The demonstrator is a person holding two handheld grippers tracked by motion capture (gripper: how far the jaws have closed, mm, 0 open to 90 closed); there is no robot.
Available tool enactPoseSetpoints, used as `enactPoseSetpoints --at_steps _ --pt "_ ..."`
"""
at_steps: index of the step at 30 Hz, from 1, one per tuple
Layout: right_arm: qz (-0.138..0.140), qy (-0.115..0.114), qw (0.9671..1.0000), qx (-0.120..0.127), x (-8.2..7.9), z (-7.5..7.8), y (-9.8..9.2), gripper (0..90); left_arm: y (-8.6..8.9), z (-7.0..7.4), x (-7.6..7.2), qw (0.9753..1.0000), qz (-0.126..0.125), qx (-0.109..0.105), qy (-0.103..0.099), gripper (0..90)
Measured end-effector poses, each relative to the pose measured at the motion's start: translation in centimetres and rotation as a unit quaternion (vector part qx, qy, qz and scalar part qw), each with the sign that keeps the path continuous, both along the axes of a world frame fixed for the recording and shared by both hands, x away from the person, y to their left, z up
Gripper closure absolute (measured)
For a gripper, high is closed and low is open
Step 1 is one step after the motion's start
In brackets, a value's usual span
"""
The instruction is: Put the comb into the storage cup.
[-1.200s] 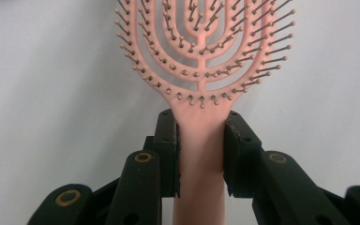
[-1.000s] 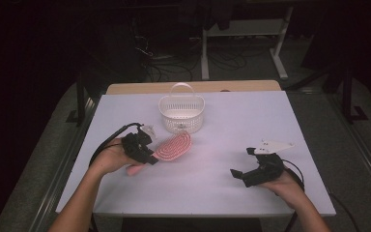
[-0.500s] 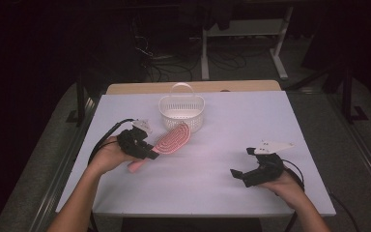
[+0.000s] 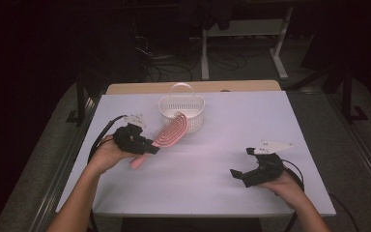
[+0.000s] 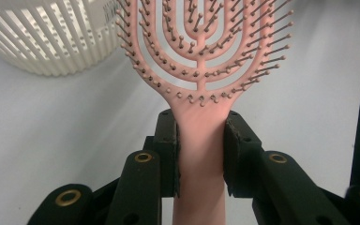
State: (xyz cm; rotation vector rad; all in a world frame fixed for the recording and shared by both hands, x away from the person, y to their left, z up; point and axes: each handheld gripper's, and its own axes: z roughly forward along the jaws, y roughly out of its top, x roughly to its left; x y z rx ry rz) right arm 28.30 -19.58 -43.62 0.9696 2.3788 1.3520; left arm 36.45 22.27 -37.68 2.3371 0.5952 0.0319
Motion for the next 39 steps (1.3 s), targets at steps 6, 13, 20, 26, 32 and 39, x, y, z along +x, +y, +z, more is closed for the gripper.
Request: enactPoseSetpoints --at_steps 6,13,20,26,32,39 --pt "0.000 0.000 1.0000 0.000 0.0 0.0 0.0 0.0 0.4 0.2 0.1 0.9997 0.009 -0.023 -0.008 70.4" --pt "0.000 -0.001 1.0000 0.000 0.0 0.0 0.0 0.0 0.7 0.4 0.2 0.9985 0.016 -0.049 -0.020 70.3" --pt "0.000 -0.001 1.0000 0.000 0.0 0.0 0.0 0.0 0.8 0.8 0.3 0.9958 0.026 -0.079 -0.039 70.4" --pt "0.000 -0.001 1.0000 0.002 0.1 0.0 -0.1 0.0 1.0 1.4 0.7 0.9921 0.037 -0.106 -0.056 70.4" --pt "0.000 0.001 1.0000 0.000 0.1 0.0 0.0 0.0 1.2 1.9 1.1 0.9882 0.044 -0.130 -0.068 70.3" --pt "-0.001 0.001 1.0000 0.000 0.1 -0.1 0.0 0.0 1.1 2.3 1.9 0.9850 0.044 -0.146 -0.081 70.3"
